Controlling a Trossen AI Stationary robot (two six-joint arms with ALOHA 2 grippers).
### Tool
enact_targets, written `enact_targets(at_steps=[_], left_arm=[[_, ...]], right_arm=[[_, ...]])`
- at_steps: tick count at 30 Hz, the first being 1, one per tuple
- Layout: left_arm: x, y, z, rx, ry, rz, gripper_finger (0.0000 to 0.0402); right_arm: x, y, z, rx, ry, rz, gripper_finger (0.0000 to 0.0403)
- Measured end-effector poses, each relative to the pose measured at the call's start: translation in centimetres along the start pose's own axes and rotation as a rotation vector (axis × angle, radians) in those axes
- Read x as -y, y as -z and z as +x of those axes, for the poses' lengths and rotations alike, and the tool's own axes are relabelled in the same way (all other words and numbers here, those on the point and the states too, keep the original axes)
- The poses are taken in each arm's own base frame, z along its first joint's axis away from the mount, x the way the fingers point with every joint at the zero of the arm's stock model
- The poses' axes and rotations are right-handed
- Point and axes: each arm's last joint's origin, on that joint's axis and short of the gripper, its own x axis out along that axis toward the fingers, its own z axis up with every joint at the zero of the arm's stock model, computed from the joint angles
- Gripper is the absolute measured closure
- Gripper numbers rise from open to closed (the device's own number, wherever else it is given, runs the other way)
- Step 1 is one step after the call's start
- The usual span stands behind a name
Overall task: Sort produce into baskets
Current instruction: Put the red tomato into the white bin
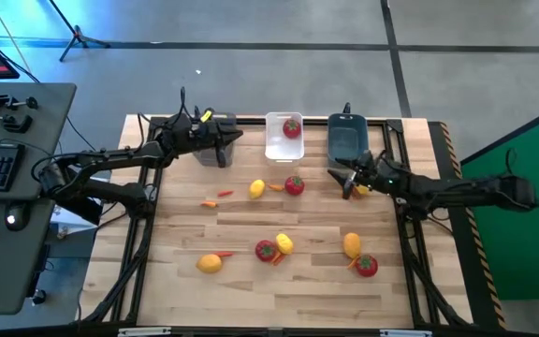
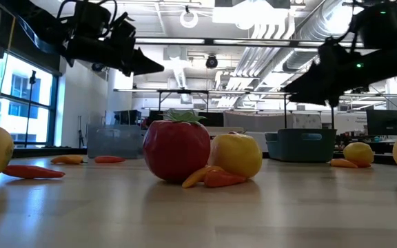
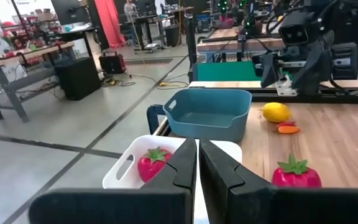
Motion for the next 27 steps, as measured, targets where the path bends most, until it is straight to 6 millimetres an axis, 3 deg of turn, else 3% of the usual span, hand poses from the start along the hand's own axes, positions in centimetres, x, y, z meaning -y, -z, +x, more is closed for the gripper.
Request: enact_targets(at_steps=[8,15,22,27], left_arm=[[0.0,0.2,0.0,-0.016,0.002,0.002,0.0397],[0.1,0.2,0.0,-0.023,-0.001,0.0,0.0397],[0.2,0.5,0.0,-0.051,0.006,-0.01,0.0397],[0.2,0.6,0.0,-0.064,0.008,-0.019,0.0397]], right_arm=[[-1.9,-1.4,4.9,-0.156,-0.075,-0.037,0.015],[-3.2,-1.3,8.9,-0.349,-0.071,-0.087,0.015],[-4.1,-1.4,11.4,-0.455,-0.054,-0.157,0.015],[-4.7,-1.2,12.1,-0.477,-0.042,-0.201,0.015]])
